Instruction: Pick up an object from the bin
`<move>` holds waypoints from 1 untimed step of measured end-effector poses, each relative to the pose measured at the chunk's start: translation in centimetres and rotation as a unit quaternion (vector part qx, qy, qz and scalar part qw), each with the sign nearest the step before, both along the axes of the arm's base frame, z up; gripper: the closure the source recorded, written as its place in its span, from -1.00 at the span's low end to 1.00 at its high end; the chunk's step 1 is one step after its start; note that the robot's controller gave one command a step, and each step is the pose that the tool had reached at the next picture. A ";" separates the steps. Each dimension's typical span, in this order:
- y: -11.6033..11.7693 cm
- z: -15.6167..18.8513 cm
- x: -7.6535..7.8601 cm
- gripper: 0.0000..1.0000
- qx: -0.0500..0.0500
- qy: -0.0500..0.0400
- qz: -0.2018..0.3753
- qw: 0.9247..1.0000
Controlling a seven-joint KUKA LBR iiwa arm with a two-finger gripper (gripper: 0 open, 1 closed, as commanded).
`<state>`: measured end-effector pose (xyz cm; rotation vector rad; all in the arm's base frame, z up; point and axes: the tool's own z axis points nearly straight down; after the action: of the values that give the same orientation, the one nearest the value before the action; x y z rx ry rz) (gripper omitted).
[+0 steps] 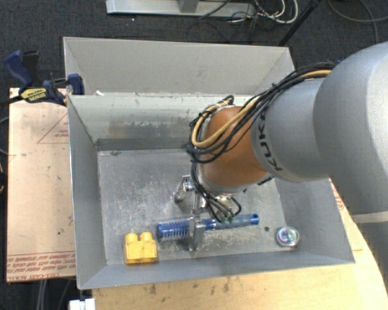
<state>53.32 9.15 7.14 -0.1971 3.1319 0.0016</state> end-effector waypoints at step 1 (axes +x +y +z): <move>0.0 0.2 0.1 -1.00 0.000 0.001 0.000 1.000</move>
Offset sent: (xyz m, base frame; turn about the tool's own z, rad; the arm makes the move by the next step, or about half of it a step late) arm 0.0000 0.0000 0.0000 0.0000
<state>53.41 9.19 7.30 -0.1986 3.1334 0.0017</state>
